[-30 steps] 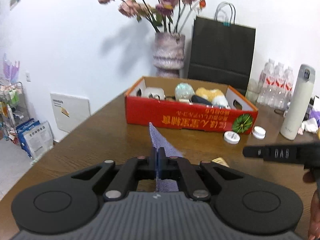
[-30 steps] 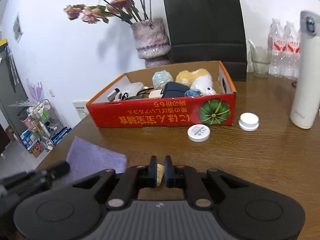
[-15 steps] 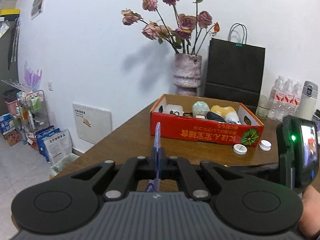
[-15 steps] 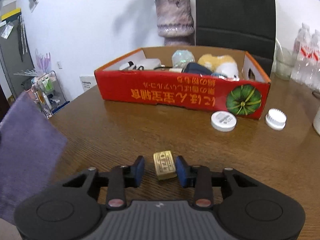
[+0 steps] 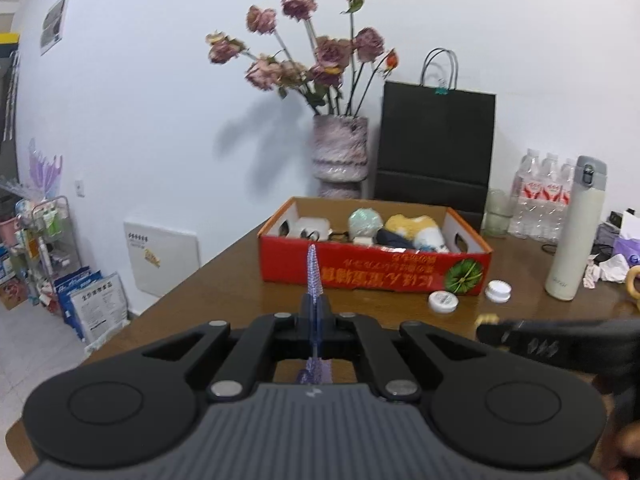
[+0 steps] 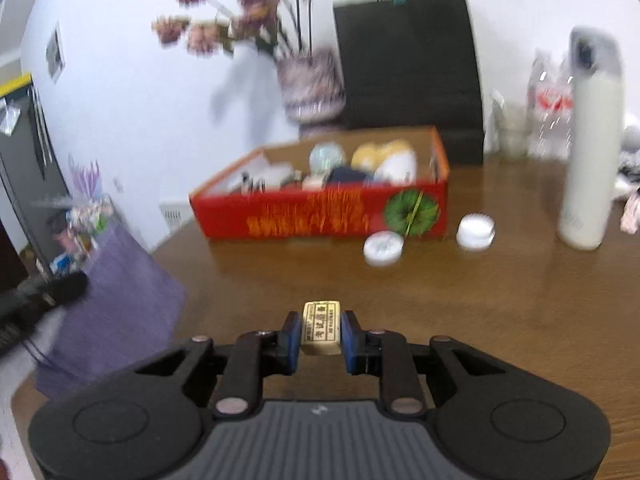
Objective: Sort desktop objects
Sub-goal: 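Carry the purple pouch and yellow block into the cardboard box and open both tools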
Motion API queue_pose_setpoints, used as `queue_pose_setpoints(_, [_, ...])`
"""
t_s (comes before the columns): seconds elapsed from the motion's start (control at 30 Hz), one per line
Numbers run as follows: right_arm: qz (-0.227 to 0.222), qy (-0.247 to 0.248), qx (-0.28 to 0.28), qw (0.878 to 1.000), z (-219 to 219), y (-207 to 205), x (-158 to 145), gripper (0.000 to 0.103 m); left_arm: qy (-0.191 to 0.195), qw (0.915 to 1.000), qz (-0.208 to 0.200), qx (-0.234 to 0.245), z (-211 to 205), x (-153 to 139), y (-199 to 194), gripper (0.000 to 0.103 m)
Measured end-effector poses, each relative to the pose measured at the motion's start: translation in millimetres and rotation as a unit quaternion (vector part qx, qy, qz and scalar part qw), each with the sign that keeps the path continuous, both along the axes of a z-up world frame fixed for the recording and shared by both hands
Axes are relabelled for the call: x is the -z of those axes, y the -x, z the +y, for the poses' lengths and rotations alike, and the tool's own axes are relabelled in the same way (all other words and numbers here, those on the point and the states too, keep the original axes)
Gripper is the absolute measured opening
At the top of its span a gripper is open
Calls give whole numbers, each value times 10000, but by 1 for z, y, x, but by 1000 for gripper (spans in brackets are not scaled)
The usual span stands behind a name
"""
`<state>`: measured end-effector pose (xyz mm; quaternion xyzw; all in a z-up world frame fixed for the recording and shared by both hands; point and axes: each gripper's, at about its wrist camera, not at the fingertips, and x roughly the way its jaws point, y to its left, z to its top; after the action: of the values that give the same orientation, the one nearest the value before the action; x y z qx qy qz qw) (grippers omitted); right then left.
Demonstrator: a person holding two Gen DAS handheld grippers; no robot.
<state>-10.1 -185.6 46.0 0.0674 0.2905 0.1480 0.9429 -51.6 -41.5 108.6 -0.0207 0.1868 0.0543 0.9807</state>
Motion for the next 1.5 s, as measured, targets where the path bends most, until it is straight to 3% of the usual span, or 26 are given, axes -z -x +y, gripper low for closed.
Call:
queue_pose_setpoints(0.07, [-434,-33,11,9991,-6,10,-27,20,12,9999,-84,66,0,-8,-5,2])
queue_pose_setpoints(0.2, [-727,-5,85,9973,-13,6,-56,20,123,9995,-233,198,3,-27,-29,2])
queue_pose_setpoints(0.43, [-737,311,268,9964,-19,-39,-76,20,365,9973,-485,422,10,-45,-98,2])
queue_pose_setpoints(0.63, [-552,256,488,9969,-22,-106,-70,20,566,9948,-96,836,22,-50,-192,2])
queue_pose_setpoints(0.77, [-268,674,590,9956,-9,-180,-56,20,978,9894,278,1039,36,-51,-261,2])
queue_pose_setpoints(0.83, [-190,764,598,9951,-9,-194,-52,20,1112,9877,372,1030,42,-47,-288,2])
queue_pose_setpoints(0.87, [-6,871,650,9941,-9,-219,-44,20,1288,9854,425,1026,45,-43,-301,2])
queue_pose_setpoints(0.93, [46,933,620,9937,-8,-229,-41,20,1707,9799,550,877,52,-30,-324,3])
queue_pose_setpoints(0.97, [112,989,625,9931,-7,-237,-38,20,1732,9801,606,751,54,-22,-333,3])
queue_pose_setpoints(1.1, [453,1146,564,9908,-3,-267,-22,21,1242,9843,1072,650,52,4,-359,6])
queue_pose_setpoints(1.17, [646,1051,522,9910,-5,-277,-15,24,1130,9839,1149,771,53,7,-359,13])
queue_pose_setpoints(1.23, [803,974,549,9905,-7,-284,-13,31,848,9885,1016,729,52,2,-349,37])
queue_pose_setpoints(1.27, [820,884,589,9910,-9,-285,-14,33,747,9900,935,746,53,-2,-346,43])
queue_pose_setpoints(1.37, [848,602,643,9925,-16,-277,-25,38,473,9914,868,861,51,-18,-329,51])
queue_pose_setpoints(1.4, [817,532,641,9932,-16,-272,-29,42,402,9912,893,887,49,-23,-326,65])
queue_pose_setpoints(1.43, [801,503,611,9936,-16,-268,-33,44,338,9913,916,885,47,-28,-319,89])
queue_pose_setpoints(1.47, [793,487,594,9939,-15,-262,-37,48,314,9916,898,878,46,-32,-312,99])
queue_pose_setpoints(1.5, [778,471,573,9942,-13,-256,-42,54,327,9919,846,888,46,-36,-303,103])
